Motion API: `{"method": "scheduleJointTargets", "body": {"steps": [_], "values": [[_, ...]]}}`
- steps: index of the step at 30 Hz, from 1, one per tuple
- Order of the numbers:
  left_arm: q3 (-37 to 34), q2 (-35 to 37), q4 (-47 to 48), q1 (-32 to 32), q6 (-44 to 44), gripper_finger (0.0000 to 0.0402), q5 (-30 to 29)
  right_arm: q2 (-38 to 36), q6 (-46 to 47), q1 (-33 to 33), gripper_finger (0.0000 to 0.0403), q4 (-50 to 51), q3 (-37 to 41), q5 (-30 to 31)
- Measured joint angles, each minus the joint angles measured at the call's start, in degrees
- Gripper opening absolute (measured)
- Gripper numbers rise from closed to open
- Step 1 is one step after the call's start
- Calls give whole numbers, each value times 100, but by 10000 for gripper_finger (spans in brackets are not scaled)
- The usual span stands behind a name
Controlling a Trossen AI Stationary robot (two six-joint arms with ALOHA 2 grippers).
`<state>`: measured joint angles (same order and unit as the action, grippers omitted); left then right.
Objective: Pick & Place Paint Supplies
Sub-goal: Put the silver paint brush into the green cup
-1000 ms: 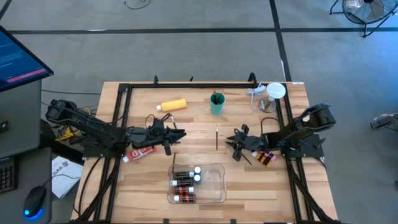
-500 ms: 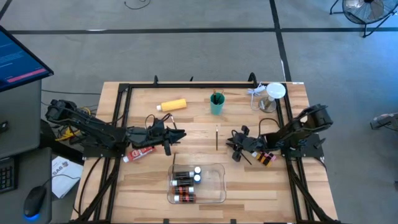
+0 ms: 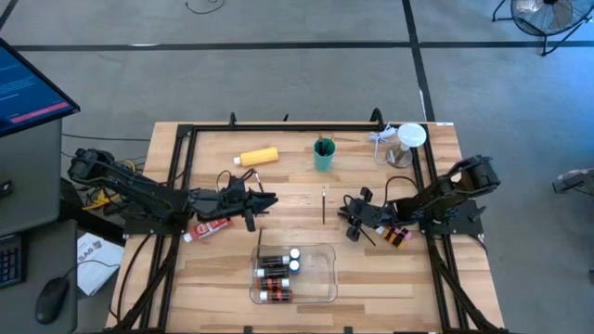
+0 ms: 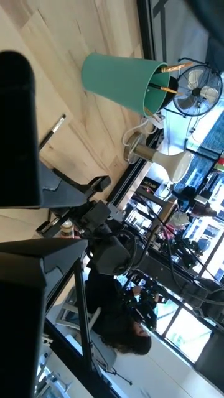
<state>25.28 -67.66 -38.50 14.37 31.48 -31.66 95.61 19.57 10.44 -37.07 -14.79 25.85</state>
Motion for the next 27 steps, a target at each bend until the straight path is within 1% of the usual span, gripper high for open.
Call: {"method": "scheduleJointTargets", "body": {"steps": [4, 8, 9, 14, 20, 24, 27], "values": [[0, 0, -5, -4, -2, 2, -2, 2, 1, 0, 52, 17, 0, -2], [0, 0, -18, -4, -11, 2, -2, 2, -1, -2, 12, 59, 4, 16], [0, 0, -18, -4, -15, 2, -2, 2, 0, -3, 8, 70, 4, 23], [0, 0, -18, -4, -15, 2, -2, 0, 174, -37, 5, 90, 2, 24], [0, 0, -18, -4, -15, 2, -2, 35, 114, -85, 2, -184, 46, 116], [0, 0, -16, -4, -39, 2, -4, 44, 12, -268, 1, -273, 48, 264], [0, 0, -15, -4, -125, 2, -3, 44, -64, -397, 0, -375, 46, 269]]}}
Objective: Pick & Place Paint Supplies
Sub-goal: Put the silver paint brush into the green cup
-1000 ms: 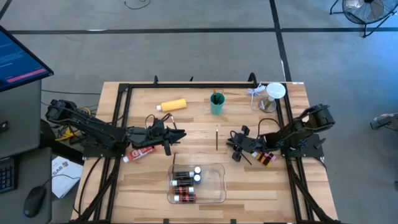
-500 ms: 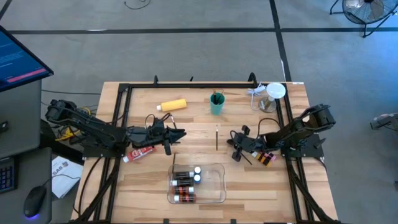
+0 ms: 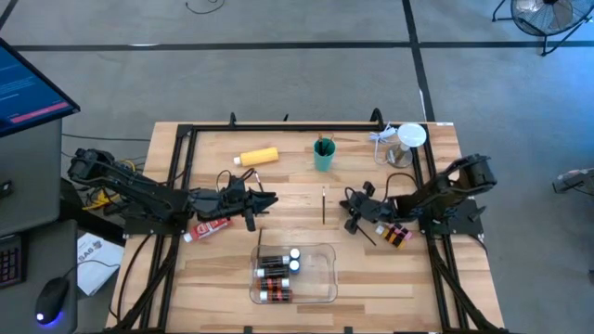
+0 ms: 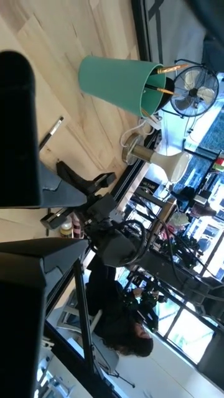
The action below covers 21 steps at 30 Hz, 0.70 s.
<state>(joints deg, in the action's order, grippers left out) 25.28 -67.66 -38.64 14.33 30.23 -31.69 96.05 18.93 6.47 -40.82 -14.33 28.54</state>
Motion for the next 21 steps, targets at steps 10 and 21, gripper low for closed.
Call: {"method": "scheduleJointTargets", "body": {"steps": [10, 21], "values": [[0, 0, 3, 0, -45, 2, -3, 11, -239, -344, 2, -578, 9, -35], [0, 0, 21, 0, -131, 2, -3, -7, -231, -291, 1, -726, -9, -317]]}}
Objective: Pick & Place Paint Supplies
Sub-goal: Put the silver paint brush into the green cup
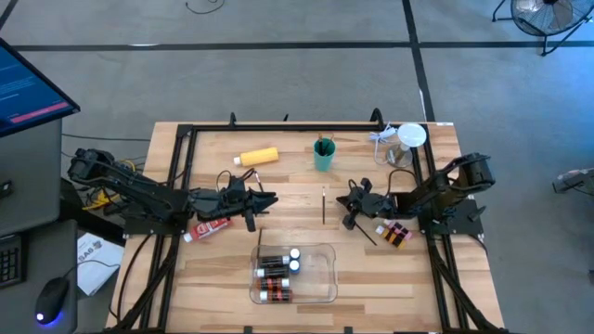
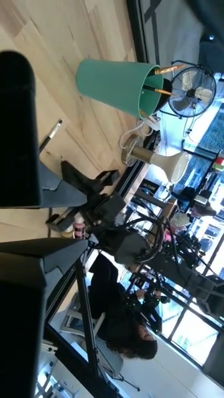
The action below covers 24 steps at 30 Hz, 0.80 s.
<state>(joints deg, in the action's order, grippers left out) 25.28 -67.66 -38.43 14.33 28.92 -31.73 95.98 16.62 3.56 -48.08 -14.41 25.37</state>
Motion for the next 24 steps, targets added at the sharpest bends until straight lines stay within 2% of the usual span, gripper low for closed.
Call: {"method": "scheduleJointTargets", "body": {"steps": [4, 12, 16, 20, 24], "values": [[-74, 0, -12, 0, -9, 2, 0, -4, 244, 171, 12, 191, 0, 28], [-304, 0, -84, 0, 304, 2, -136, -93, 435, 356, 80, 346, 0, 566], [-304, 0, -103, 0, 297, 2, -133, -310, 706, 356, 105, 902, -7, 729], [-304, 0, -105, 0, 282, 2, -133, -568, 1040, 471, 118, 1487, -7, 727], [-304, 0, -105, 0, 215, 2, -133, -722, 1088, 647, 121, 1645, -7, 757]]}}
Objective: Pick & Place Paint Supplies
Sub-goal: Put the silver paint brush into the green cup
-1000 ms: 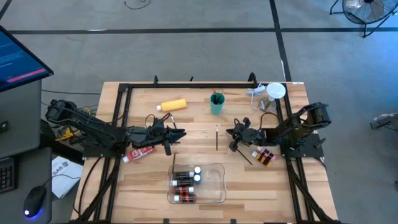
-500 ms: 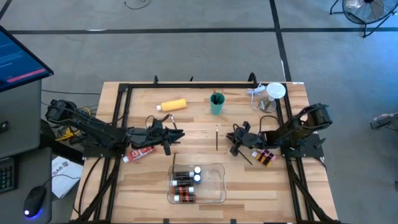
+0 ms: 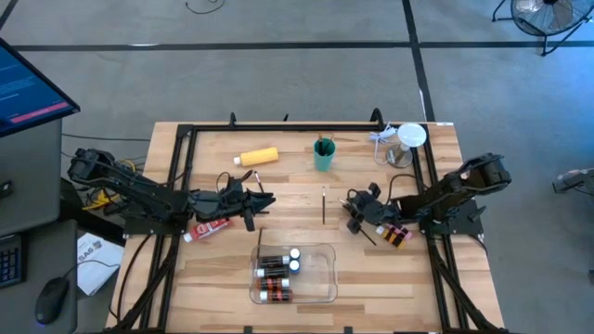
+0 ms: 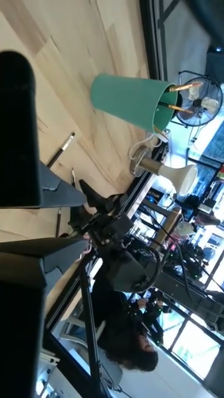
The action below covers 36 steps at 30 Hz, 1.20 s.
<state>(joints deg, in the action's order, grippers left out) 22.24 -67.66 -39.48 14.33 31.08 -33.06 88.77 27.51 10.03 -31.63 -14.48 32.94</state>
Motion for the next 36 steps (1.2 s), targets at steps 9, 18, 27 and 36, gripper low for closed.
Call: {"method": "scheduleJointTargets", "body": {"steps": [9, 18, 27, 36], "values": [[0, 0, 0, 0, -46, 2, 0, 402, 282, 58, 98, 98, -17, 124], [0, 0, -5, 0, -64, 2, -139, 708, 558, 49, 34, -32, -37, 233], [0, 0, -5, -55, -82, 2, -168, 644, 541, 9, 5, -76, -22, 251], [0, 0, -4, -52, -84, 2, -168, 455, -35, -413, 1, -431, 28, 466]]}}
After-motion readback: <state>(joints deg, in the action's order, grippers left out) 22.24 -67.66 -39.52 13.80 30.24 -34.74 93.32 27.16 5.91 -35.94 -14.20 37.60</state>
